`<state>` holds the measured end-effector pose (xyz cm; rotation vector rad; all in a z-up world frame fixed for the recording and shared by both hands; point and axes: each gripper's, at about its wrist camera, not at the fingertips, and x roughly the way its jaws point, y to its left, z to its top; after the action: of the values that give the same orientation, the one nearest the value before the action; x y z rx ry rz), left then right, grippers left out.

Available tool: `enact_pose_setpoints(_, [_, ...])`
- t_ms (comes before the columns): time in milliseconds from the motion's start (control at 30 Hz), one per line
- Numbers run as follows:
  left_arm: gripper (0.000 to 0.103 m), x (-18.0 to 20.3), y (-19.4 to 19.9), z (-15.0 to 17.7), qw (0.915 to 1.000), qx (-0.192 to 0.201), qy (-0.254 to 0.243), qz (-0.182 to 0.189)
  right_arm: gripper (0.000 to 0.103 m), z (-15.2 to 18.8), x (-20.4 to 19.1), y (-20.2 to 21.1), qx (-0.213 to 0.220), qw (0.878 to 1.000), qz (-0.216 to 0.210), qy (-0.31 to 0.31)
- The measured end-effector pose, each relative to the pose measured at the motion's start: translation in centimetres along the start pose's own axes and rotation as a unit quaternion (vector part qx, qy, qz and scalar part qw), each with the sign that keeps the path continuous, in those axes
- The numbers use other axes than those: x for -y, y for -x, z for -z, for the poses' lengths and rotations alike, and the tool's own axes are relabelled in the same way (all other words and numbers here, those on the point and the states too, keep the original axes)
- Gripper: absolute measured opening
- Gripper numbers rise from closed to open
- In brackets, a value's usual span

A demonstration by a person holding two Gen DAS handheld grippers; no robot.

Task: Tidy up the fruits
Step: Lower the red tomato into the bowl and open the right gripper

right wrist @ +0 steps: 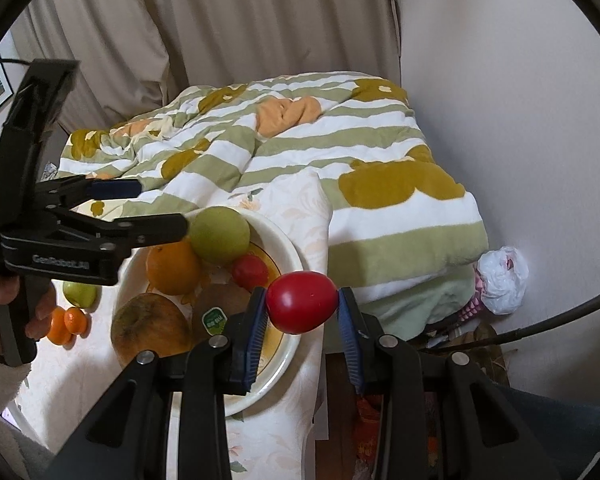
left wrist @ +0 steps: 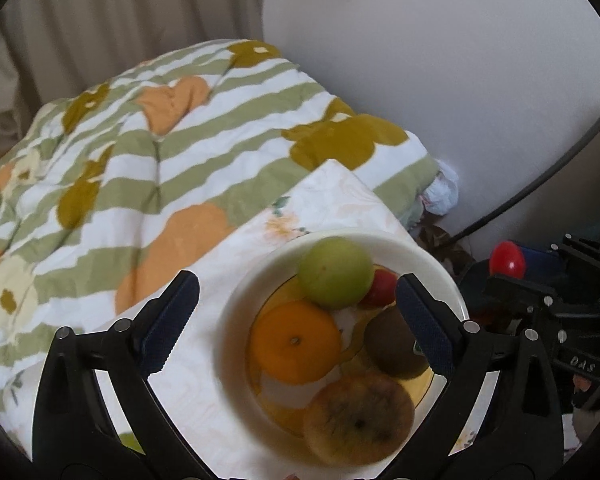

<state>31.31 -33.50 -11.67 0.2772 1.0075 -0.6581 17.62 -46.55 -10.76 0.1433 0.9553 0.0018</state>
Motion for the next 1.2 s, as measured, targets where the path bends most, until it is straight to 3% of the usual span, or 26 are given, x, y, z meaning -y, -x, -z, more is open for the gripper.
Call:
enact_pose_setpoints(433, [0.103, -1.8, 3.7, 4.8, 0.9971, -0.009, 0.055, -0.051, 0.032, -1.2, -1.1, -1.7, -0.01, 0.999, -0.027, 0.031])
enact_pose_setpoints(933, [0.103, -4.2, 5.6, 10.6, 0.9858, -0.021, 0.139, -0.092, 0.035, -0.9, -0.4, -5.2, -0.034, 0.998, -0.045, 0.018])
enact_pose_setpoints(1000, [0.103, -4.3, 5.8, 11.1, 0.9846, -0.023, 0.146, -0.094, 0.056, -0.9, -0.4, -5.0, -0.031, 0.998, -0.047, 0.018])
enact_pose_setpoints(1200, [0.103, -3.9, 6.8, 12.2, 0.9823, -0.023, 0.155, -0.103, 0.096, -1.0, -0.4, -3.4, 0.002, 0.999, -0.047, 0.019])
